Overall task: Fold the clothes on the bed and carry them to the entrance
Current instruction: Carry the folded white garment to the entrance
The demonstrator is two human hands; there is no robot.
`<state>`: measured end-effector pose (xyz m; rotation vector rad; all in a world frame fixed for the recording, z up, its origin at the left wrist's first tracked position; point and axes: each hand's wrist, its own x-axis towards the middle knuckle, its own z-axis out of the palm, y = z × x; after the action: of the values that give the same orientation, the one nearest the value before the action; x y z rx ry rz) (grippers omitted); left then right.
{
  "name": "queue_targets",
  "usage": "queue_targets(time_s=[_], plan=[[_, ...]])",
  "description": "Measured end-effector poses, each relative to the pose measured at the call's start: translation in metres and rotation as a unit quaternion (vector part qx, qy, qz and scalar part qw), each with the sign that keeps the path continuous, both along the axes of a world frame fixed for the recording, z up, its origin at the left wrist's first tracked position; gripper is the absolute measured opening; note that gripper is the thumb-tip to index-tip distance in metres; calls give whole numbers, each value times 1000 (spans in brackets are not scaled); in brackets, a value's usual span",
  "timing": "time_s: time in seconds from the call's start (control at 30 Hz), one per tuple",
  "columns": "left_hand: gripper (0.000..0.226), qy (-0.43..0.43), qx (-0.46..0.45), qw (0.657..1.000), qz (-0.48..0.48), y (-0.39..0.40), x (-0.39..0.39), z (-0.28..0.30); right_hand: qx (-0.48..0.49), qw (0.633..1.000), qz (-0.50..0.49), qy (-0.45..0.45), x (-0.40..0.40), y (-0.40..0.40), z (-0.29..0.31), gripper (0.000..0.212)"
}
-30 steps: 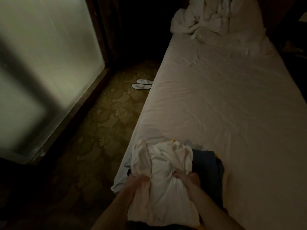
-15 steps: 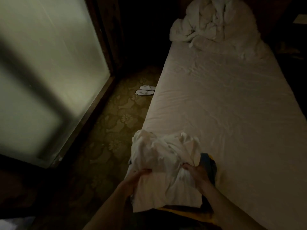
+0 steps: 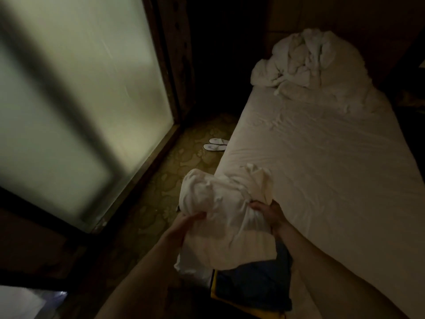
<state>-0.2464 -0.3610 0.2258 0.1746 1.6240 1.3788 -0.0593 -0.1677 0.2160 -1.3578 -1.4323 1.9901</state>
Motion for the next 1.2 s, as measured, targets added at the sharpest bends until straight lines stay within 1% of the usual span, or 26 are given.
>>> queue_targets(time_s=[0.03, 0.1, 0.13, 0.2, 0.3, 0.37, 0.5, 0.57, 0.67, 0.7, 0.73, 0.8, 0.83, 0.87, 0.9, 0.97, 1.07, 1.1, 1.13, 1.2], plan=[[40, -1, 2, 1000, 12, -2, -1, 3, -12, 1000, 19, 6, -1, 5, 4, 84], [73, -4, 6, 999, 31, -4, -4, 12, -31, 996, 81, 13, -3, 12, 19, 89], [80, -1, 5, 999, 48, -6, -3, 18, -32, 993, 114, 19, -5, 17, 27, 92], [81, 5, 5, 997, 81, -10, -5, 31, -20, 985, 167, 36, -13, 24, 44, 88], [110, -8, -7, 993, 114, -20, -9, 43, 2, 976, 211, 46, -30, 29, 61, 82], [120, -3, -17, 989, 145, -34, -12, 45, 4, 972, 229, 50, -42, 26, 66, 84], [113, 3, -25, 982, 189, -62, -6, 59, -13, 964, 259, 49, -69, 9, 65, 92], [110, -3, -10, 973, 230, -83, -6, 60, -11, 958, 279, 58, -84, -7, 67, 86], [115, -3, 16, 955, 295, -122, -11, 62, -10, 949, 307, 68, -111, -44, 73, 77], [109, -6, 21, 949, 315, -135, -12, 65, -6, 946, 315, 72, -121, -58, 76, 73], [96, 1, 20, 943, 333, -150, -15, 67, -5, 944, 321, 72, -130, -74, 78, 73], [65, 14, -8, 935, 355, -182, -21, 74, 2, 938, 339, 72, -149, -107, 79, 84], [56, 12, -12, 933, 359, -199, -24, 76, 6, 934, 350, 70, -158, -125, 80, 92], [53, 10, -9, 932, 362, -218, -27, 78, 6, 930, 361, 68, -167, -143, 80, 100], [53, 14, -10, 929, 370, -238, -31, 80, 5, 925, 373, 64, -176, -161, 81, 107], [60, 31, -5, 919, 394, -280, -37, 81, 5, 915, 398, 62, -192, -200, 83, 112], [87, 41, 13, 910, 413, -340, -41, 86, 15, 902, 426, 74, -214, -258, 85, 112], [92, 39, 15, 907, 420, -360, -41, 88, 13, 897, 435, 79, -222, -278, 86, 110], [93, 38, 19, 902, 430, -381, -42, 89, 10, 892, 444, 82, -228, -300, 89, 104], [92, 40, 19, 894, 445, -420, -41, 94, 3, 888, 451, 92, -243, -339, 93, 86]])
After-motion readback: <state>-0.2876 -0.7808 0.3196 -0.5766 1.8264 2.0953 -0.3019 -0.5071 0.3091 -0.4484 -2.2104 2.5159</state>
